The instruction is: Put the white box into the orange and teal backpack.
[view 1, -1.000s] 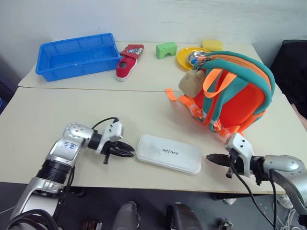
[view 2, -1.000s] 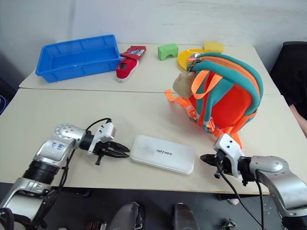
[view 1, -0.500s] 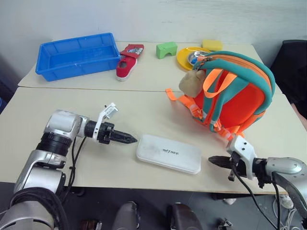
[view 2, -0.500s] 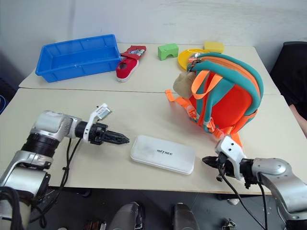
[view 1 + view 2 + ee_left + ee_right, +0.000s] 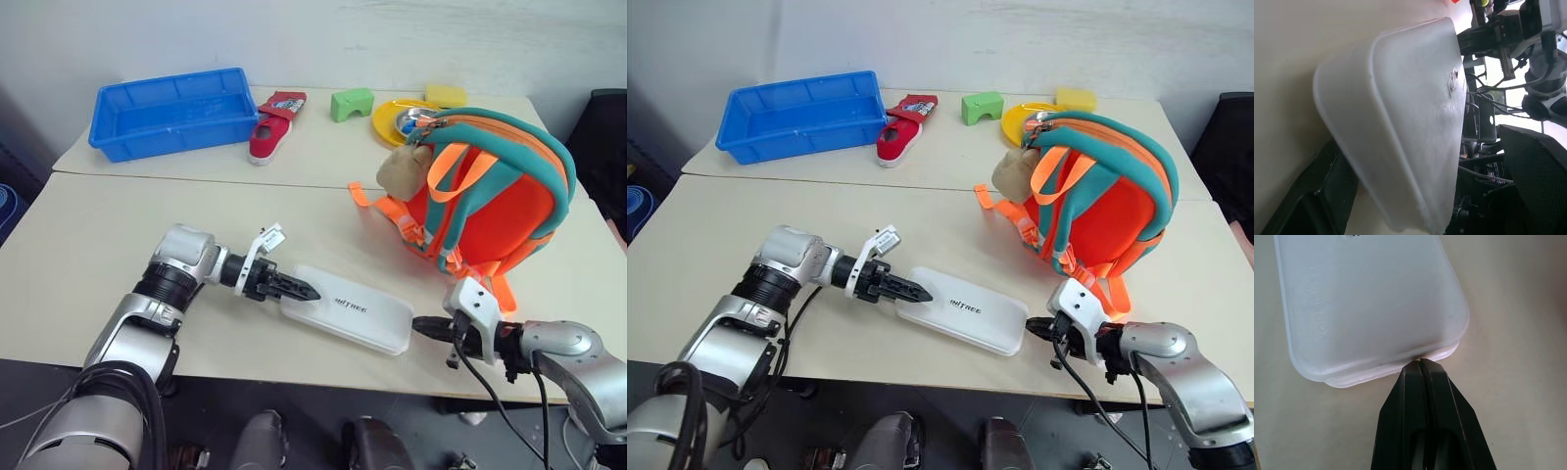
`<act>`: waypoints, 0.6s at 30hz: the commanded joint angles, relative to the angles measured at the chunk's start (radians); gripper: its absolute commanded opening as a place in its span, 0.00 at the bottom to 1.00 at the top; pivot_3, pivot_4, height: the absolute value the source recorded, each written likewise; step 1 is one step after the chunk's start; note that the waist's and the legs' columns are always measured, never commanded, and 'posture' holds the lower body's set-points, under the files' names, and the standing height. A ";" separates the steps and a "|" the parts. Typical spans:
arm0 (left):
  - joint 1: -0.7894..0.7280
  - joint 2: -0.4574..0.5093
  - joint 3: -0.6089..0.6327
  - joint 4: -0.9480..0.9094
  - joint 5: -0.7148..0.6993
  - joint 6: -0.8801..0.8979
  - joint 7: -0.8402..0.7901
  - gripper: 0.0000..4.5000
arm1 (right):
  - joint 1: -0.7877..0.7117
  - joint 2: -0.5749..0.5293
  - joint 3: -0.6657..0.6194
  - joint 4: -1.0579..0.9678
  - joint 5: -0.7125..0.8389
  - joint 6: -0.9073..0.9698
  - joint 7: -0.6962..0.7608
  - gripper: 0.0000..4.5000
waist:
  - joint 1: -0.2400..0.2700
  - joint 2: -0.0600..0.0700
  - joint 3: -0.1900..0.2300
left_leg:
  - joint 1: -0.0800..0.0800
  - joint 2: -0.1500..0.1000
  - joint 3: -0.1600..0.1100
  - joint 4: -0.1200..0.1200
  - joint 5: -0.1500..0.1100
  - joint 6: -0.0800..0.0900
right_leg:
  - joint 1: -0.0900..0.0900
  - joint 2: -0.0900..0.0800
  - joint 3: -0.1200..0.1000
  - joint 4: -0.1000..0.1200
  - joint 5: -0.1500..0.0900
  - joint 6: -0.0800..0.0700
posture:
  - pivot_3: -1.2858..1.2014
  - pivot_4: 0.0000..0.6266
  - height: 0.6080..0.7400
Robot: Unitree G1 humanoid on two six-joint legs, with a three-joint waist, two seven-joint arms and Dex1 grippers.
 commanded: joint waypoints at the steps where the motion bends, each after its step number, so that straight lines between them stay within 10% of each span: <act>1: 0.005 -0.030 0.014 0.002 -0.026 0.019 0.026 0.99 | 0.003 0.002 -0.010 -0.023 0.003 -0.019 0.000 0.00 | 0.001 0.000 0.000 | 0.000 0.000 0.000 0.000 0.000 0.000 | 0.000 0.000 0.000 0.000 0.000 0.000 | 0.52 0.24 1.00; 14: 0.005 0.025 0.147 -0.067 -0.169 0.088 -0.008 0.30 | 0.058 0.052 -0.068 -0.056 0.012 -0.048 -0.069 0.00 | -0.018 0.000 0.000 | -0.001 0.001 0.000 -0.001 0.001 -0.002 | -0.002 0.002 0.000 0.000 0.000 0.000 | 0.52 0.24 1.00; 18: 0.042 0.034 0.262 -0.156 -0.245 0.140 0.031 0.28 | 0.099 0.120 -0.210 -0.131 0.079 0.002 -0.159 0.04 | -0.018 0.000 0.000 | -0.002 0.001 0.000 -0.001 0.001 -0.003 | -0.002 0.002 0.000 0.000 0.000 0.000 | 0.52 0.24 1.00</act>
